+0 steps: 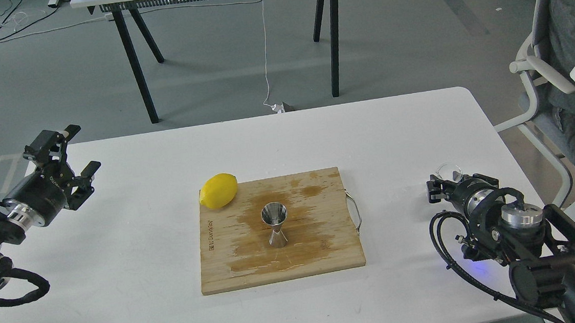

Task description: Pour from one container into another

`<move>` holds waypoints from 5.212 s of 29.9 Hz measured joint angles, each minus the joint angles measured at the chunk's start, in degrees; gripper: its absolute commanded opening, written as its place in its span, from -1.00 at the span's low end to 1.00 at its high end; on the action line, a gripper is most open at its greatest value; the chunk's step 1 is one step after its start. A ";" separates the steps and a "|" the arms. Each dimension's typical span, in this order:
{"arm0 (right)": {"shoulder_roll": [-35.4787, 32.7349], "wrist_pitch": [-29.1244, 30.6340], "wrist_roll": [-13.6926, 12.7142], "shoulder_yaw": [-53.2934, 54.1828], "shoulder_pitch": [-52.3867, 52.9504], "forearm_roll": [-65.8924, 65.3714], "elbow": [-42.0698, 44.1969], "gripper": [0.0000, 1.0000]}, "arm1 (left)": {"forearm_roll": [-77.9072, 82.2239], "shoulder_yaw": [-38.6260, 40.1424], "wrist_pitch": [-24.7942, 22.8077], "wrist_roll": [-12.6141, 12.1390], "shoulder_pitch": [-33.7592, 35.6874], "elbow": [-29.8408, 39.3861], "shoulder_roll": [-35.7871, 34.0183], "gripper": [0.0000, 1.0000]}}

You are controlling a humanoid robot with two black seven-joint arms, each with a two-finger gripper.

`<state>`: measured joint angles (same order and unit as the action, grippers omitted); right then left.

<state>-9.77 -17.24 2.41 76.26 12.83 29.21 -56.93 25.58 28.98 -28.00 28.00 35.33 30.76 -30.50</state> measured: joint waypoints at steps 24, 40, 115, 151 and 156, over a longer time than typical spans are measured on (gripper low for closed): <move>0.05 0.63 -0.22 -1.90 0.34 -0.29 1.21 0.25 | 0.00 -0.07 0.00 0.00 0.00 0.00 0.03 0.98; 0.36 0.54 0.08 -1.73 0.44 -0.29 0.77 0.93 | 0.00 -0.07 0.00 0.00 0.00 0.00 0.00 0.98; 0.79 1.06 0.85 -2.37 -1.05 -1.96 -2.02 0.46 | -0.01 -0.07 0.00 0.00 -0.04 0.00 0.26 0.98; -11.42 30.20 -6.41 -7.85 5.11 -10.97 -7.05 0.98 | -0.09 0.14 0.00 0.00 0.10 0.41 0.08 0.98; -16.33 44.05 -6.40 -12.73 8.87 -14.81 -1.62 0.98 | -0.11 2.60 0.00 0.00 0.16 0.53 -0.34 0.98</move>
<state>-26.10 26.80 -3.99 63.53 21.70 14.39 -58.55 25.47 31.58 -28.00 28.00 35.49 31.29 -30.85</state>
